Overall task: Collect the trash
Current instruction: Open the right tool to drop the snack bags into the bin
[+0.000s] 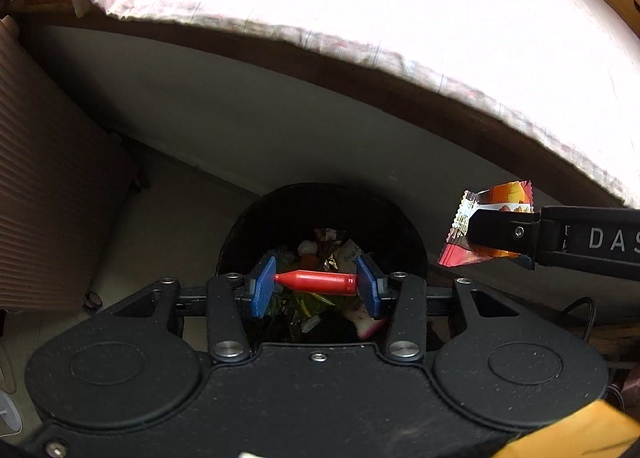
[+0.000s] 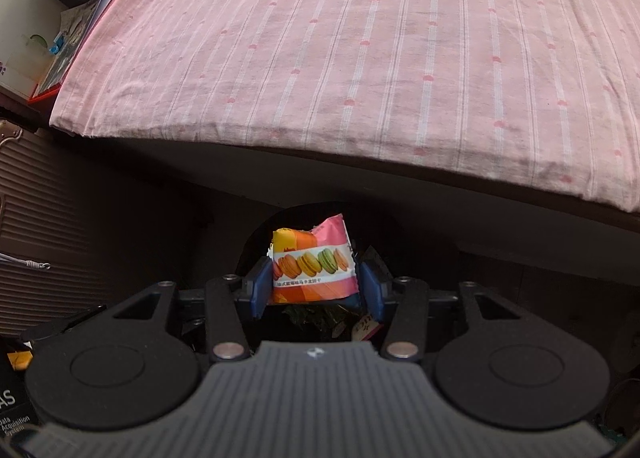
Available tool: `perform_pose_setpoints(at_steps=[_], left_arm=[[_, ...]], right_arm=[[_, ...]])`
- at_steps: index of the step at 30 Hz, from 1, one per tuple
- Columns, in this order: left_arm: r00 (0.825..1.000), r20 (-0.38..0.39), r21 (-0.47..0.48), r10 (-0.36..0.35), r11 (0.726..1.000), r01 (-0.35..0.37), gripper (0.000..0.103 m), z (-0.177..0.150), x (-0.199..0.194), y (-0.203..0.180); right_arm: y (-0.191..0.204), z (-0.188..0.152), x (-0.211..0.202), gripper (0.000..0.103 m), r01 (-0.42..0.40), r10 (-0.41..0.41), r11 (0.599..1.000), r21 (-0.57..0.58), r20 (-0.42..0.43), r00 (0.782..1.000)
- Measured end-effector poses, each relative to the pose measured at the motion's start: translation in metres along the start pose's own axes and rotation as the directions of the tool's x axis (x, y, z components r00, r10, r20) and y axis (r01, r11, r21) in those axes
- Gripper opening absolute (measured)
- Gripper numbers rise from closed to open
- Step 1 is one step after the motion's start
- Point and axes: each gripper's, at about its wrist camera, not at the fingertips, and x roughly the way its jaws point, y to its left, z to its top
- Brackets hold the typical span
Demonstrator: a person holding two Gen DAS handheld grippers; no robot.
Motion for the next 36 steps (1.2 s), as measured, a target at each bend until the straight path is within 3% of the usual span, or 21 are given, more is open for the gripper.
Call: perform_pose_setpoints(at_steps=[15,21,36], left_arm=[[0.999,-0.038,-0.027,0.011,1.000,-0.012,0.042,0.005,0.016,0.000],[0.998,-0.059,-0.029,-0.001,1.000,-0.001,0.043,0.003,0.023,0.002],[0.998,-0.068,-0.025,-0.001,1.000,-0.001,0.057,-0.002,0.026,0.005]], right_arm=[[0.001,-0.001,0.018,0.055,0.004,-0.004,1.000,-0.006,-0.054,0.999],[0.002,-0.001,0.022,0.065,0.011,-0.011,1.000,-0.004,-0.064,0.998],[-0.001,-0.004,0.022,0.072,0.014,-0.014,1.000,0.004,-0.066,0.998]])
